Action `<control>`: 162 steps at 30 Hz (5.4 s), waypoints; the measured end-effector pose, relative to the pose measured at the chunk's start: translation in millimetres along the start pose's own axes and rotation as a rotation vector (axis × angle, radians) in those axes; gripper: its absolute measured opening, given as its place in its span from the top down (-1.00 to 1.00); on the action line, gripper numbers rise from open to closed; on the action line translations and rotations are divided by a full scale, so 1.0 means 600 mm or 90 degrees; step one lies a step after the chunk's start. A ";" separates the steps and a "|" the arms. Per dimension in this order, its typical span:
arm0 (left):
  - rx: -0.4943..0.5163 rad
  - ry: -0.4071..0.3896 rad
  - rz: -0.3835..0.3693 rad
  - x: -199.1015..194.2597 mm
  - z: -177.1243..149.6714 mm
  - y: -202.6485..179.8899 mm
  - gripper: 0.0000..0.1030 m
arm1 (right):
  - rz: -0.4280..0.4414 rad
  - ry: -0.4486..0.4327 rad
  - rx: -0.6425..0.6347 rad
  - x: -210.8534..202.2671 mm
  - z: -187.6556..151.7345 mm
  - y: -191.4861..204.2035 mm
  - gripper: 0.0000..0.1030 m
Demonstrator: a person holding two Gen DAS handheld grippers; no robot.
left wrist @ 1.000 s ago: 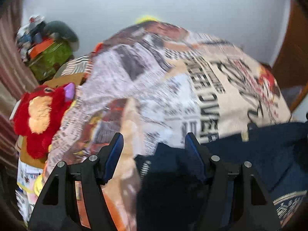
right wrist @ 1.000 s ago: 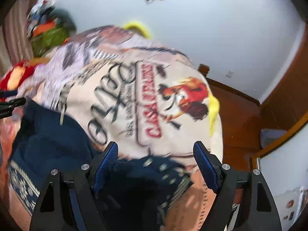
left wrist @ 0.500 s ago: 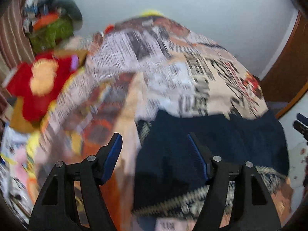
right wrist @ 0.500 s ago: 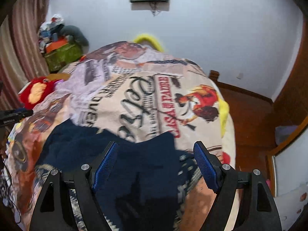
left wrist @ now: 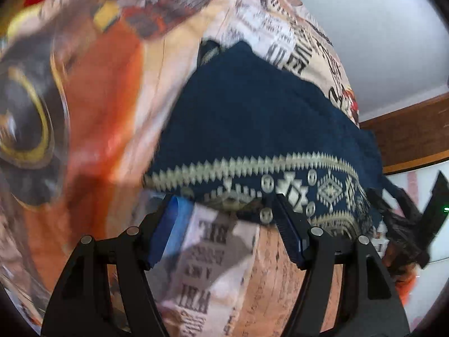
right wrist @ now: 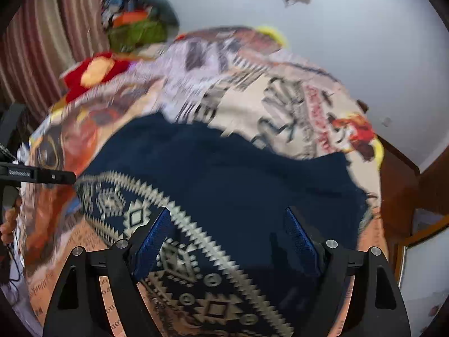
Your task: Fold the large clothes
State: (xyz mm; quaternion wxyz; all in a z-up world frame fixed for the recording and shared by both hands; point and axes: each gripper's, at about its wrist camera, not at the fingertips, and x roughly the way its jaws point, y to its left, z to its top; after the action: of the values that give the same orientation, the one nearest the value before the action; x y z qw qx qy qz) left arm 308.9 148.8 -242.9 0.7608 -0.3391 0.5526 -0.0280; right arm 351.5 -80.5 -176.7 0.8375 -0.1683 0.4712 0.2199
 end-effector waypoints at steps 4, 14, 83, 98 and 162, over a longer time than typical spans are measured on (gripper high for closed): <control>-0.045 0.014 -0.080 0.013 -0.030 0.016 -0.34 | -0.003 0.040 -0.038 0.038 -0.010 0.029 -0.58; -0.158 0.020 -0.266 0.046 -0.031 0.026 -0.43 | 0.018 0.085 -0.006 0.075 -0.014 0.016 -0.74; 0.465 -0.090 0.011 0.117 -0.087 -0.452 0.62 | 0.013 -0.056 0.259 -0.175 -0.191 -0.213 -0.95; 0.509 -0.037 0.005 0.070 -0.137 -0.435 -0.06 | 0.018 -0.110 0.244 -0.219 -0.186 -0.194 -0.95; 0.364 -0.169 0.072 -0.038 0.016 -0.299 -0.62 | 0.123 -0.069 0.277 -0.121 -0.082 -0.187 -0.95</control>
State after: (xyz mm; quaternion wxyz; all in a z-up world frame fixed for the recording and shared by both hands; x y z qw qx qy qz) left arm 368.1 25.2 -124.5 0.8912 -0.0809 0.4360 -0.0958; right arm 342.3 -214.9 -130.4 0.8532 0.0740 0.4758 0.2006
